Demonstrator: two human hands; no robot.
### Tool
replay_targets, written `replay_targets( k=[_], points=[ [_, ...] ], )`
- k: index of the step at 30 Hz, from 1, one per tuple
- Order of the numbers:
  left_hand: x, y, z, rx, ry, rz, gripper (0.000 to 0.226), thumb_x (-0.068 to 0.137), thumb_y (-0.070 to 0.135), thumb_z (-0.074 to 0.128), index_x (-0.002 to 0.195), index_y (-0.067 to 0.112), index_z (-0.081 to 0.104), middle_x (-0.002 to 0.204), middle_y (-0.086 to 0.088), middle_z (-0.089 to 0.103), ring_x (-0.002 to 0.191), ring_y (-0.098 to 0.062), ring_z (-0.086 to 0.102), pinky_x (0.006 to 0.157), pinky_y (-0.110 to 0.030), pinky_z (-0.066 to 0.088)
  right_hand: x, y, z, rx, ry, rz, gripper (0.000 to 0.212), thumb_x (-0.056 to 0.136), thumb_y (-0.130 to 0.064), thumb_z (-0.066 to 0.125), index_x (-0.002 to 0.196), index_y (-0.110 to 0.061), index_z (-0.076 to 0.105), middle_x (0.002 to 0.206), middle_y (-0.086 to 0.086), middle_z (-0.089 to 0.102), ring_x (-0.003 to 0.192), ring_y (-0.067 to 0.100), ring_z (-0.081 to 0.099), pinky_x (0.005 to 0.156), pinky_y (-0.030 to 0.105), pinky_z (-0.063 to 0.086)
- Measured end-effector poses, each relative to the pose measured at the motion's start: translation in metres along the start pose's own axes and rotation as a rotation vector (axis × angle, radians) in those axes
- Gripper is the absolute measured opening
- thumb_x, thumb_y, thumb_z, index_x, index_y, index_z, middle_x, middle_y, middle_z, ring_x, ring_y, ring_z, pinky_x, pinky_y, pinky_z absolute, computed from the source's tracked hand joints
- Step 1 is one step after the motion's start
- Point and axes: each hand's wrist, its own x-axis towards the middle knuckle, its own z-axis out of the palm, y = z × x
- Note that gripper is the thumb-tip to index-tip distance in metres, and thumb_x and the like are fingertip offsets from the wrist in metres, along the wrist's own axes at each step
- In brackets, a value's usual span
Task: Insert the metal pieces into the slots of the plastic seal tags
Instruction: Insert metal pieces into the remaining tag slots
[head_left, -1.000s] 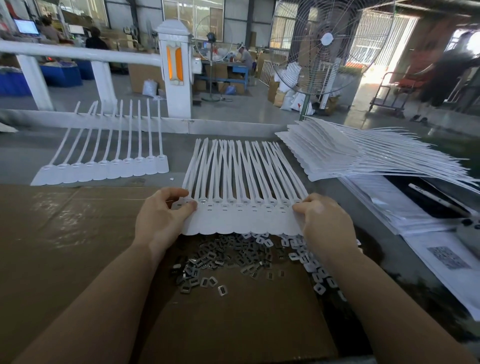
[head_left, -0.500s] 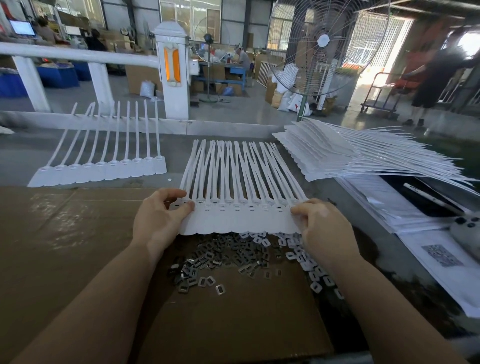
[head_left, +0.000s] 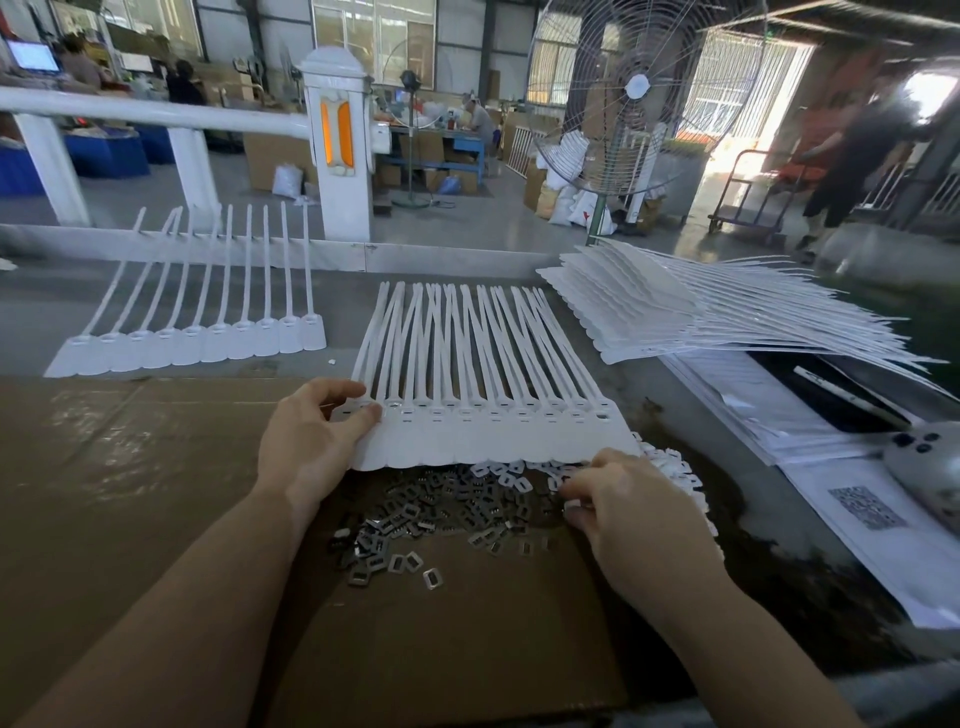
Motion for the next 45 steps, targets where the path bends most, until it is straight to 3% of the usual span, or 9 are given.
replay_targets(
  k=[10, 16, 25, 29, 32, 35, 40, 43, 45],
  points=[
    [0.0, 0.0, 0.0, -0.003, -0.007, -0.005, 0.021, 0.081, 0.027, 0.072, 0.101, 0.025, 0.064, 0.098, 0.008, 0.059, 0.1, -0.011, 0.052, 0.086, -0.029, 0.04, 0.001, 0.0, -0.001, 0.104, 0.052, 0.004, 0.019, 0.095, -0.028, 0.049, 0.1, -0.022, 0.066, 0.095, -0.007, 0.054, 0.091, 0.011, 0.048, 0.079, 0.025, 0.041],
    [0.001, 0.0, -0.001, 0.014, -0.012, -0.008, 0.024, 0.081, 0.028, 0.072, 0.104, 0.024, 0.065, 0.1, 0.007, 0.059, 0.102, -0.011, 0.052, 0.089, -0.03, 0.041, 0.005, -0.002, -0.006, 0.23, 0.178, 0.015, 0.014, 0.09, -0.023, 0.059, 0.095, -0.017, 0.072, 0.09, -0.002, 0.066, 0.087, 0.015, 0.058, 0.079, 0.027, 0.044],
    [0.0, 0.001, 0.0, 0.001, -0.002, -0.016, 0.021, 0.081, 0.028, 0.072, 0.101, 0.025, 0.066, 0.097, 0.008, 0.061, 0.097, -0.011, 0.053, 0.084, -0.027, 0.04, 0.01, 0.003, -0.011, 0.588, 0.22, 0.145, 0.008, 0.08, -0.015, 0.071, 0.085, -0.019, 0.075, 0.07, -0.018, 0.066, 0.07, -0.003, 0.062, 0.064, 0.003, 0.045],
    [-0.001, 0.001, -0.001, 0.009, 0.001, -0.006, 0.023, 0.081, 0.028, 0.072, 0.103, 0.024, 0.066, 0.096, 0.009, 0.06, 0.096, -0.01, 0.053, 0.083, -0.027, 0.039, 0.019, 0.014, -0.009, 0.673, 0.254, 0.208, 0.023, 0.087, -0.007, 0.062, 0.104, -0.021, 0.07, 0.081, -0.006, 0.067, 0.076, 0.007, 0.064, 0.069, 0.017, 0.05],
    [-0.001, 0.001, -0.001, 0.007, 0.006, -0.006, 0.021, 0.081, 0.028, 0.072, 0.101, 0.025, 0.066, 0.092, 0.011, 0.059, 0.094, -0.01, 0.053, 0.081, -0.026, 0.038, 0.026, 0.023, -0.007, 0.732, 0.255, 0.252, 0.023, 0.09, -0.005, 0.056, 0.091, -0.023, 0.07, 0.076, 0.002, 0.068, 0.068, 0.013, 0.066, 0.056, 0.018, 0.052],
    [-0.001, 0.0, 0.0, 0.004, 0.007, -0.009, 0.019, 0.081, 0.027, 0.072, 0.099, 0.027, 0.065, 0.091, 0.012, 0.059, 0.096, -0.01, 0.053, 0.081, -0.026, 0.038, 0.035, 0.028, -0.007, 0.737, 0.279, 0.282, 0.022, 0.087, -0.003, 0.06, 0.08, -0.023, 0.066, 0.072, 0.0, 0.068, 0.068, 0.014, 0.067, 0.065, 0.028, 0.056],
    [-0.002, 0.002, -0.001, 0.003, 0.002, -0.002, 0.021, 0.081, 0.026, 0.072, 0.101, 0.024, 0.066, 0.097, 0.007, 0.06, 0.098, -0.012, 0.053, 0.083, -0.027, 0.038, 0.053, 0.041, -0.009, 0.71, 0.309, 0.338, 0.016, 0.083, -0.006, 0.067, 0.076, -0.02, 0.065, 0.078, 0.0, 0.069, 0.075, 0.014, 0.067, 0.074, 0.029, 0.054],
    [-0.003, 0.003, -0.002, -0.01, -0.01, -0.009, 0.021, 0.081, 0.026, 0.072, 0.102, 0.024, 0.066, 0.099, 0.006, 0.06, 0.1, -0.012, 0.053, 0.085, -0.028, 0.039, 0.061, 0.048, -0.008, 0.667, 0.293, 0.374, 0.011, 0.083, -0.009, 0.067, 0.076, -0.018, 0.067, 0.075, -0.005, 0.066, 0.072, 0.007, 0.061, 0.067, 0.02, 0.047],
    [-0.003, 0.004, -0.002, -0.019, -0.018, -0.015, 0.022, 0.081, 0.026, 0.072, 0.102, 0.024, 0.065, 0.1, 0.006, 0.061, 0.102, -0.013, 0.053, 0.087, -0.029, 0.04, 0.065, 0.051, -0.007, 0.679, 0.266, 0.376, 0.012, 0.083, -0.008, 0.067, 0.075, -0.017, 0.068, 0.074, -0.005, 0.065, 0.07, 0.006, 0.059, 0.067, 0.023, 0.047]
  ],
)
